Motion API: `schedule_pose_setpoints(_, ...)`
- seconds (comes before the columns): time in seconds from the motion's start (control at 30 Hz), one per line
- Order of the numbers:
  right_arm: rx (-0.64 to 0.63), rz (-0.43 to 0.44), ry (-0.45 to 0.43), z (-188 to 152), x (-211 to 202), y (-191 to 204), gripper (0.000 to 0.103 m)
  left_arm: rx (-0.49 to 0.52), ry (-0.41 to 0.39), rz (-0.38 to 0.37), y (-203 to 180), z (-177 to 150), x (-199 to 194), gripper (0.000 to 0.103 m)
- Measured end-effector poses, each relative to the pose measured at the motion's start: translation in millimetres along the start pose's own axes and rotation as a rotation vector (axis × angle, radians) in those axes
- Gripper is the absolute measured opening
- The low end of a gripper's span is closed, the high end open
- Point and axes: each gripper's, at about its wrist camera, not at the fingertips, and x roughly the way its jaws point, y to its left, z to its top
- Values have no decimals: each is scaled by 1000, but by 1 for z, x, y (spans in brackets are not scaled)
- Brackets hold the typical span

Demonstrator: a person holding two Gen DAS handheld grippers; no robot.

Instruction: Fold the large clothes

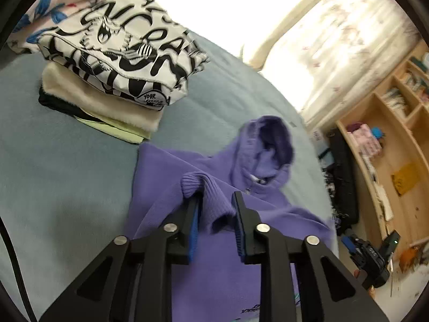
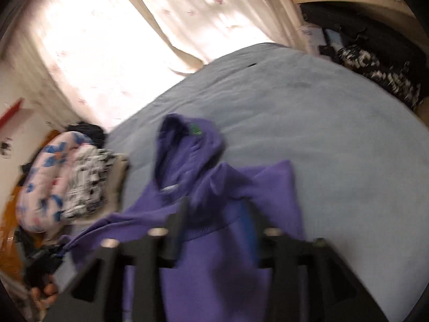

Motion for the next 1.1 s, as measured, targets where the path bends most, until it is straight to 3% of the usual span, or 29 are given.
schedule_pose_setpoints(0.03,-10,-2,4,2,6,0,56,10,-2,28,1,5,9,25)
schedule_pose_setpoints(0.13,-36,-20,47,3,28,-8,56,60,-33,112,4,14,21,54)
schedule_pose_setpoints(0.17,-46,-24,66,3,36,-11,56,71,-37,122,7,16,23,56)
schedule_pose_setpoints(0.27,-77,-43,138,-3,60,-20,56,113,-19,137,16,18,34,57)
schedule_pose_setpoints(0.43,-90,-48,236,-10,101,-31,56,189,83,188,39,11,65,57)
schedule_pose_setpoints(0.63,-112,-54,315,-14,139,-32,56,234,98,184,55,5,79,57)
schedule_pose_setpoints(0.73,-131,-44,321,-16,147,-30,56,276,109,170,53,2,83,57)
schedule_pose_setpoints(0.9,-194,-24,315,-22,150,-20,56,417,142,220,33,-8,100,57)
schedule_pose_setpoints(0.93,-207,-20,312,-23,149,-19,54,460,143,239,28,-12,103,57)
schedule_pose_setpoints(0.97,-223,-18,313,-25,149,-17,46,488,139,258,25,-14,103,57)
schedule_pose_setpoints(1.0,-252,-38,308,-27,148,-14,38,534,134,292,20,-19,107,54)
schedule_pose_setpoints(1.03,-275,-56,304,-30,147,-13,32,581,133,345,16,-24,112,33)
schedule_pose_setpoints(1.07,-295,-70,300,-32,145,-12,23,619,128,399,13,-27,116,21)
schedule_pose_setpoints(1.1,-311,-82,291,-33,143,-11,13,638,128,424,13,-29,119,18)
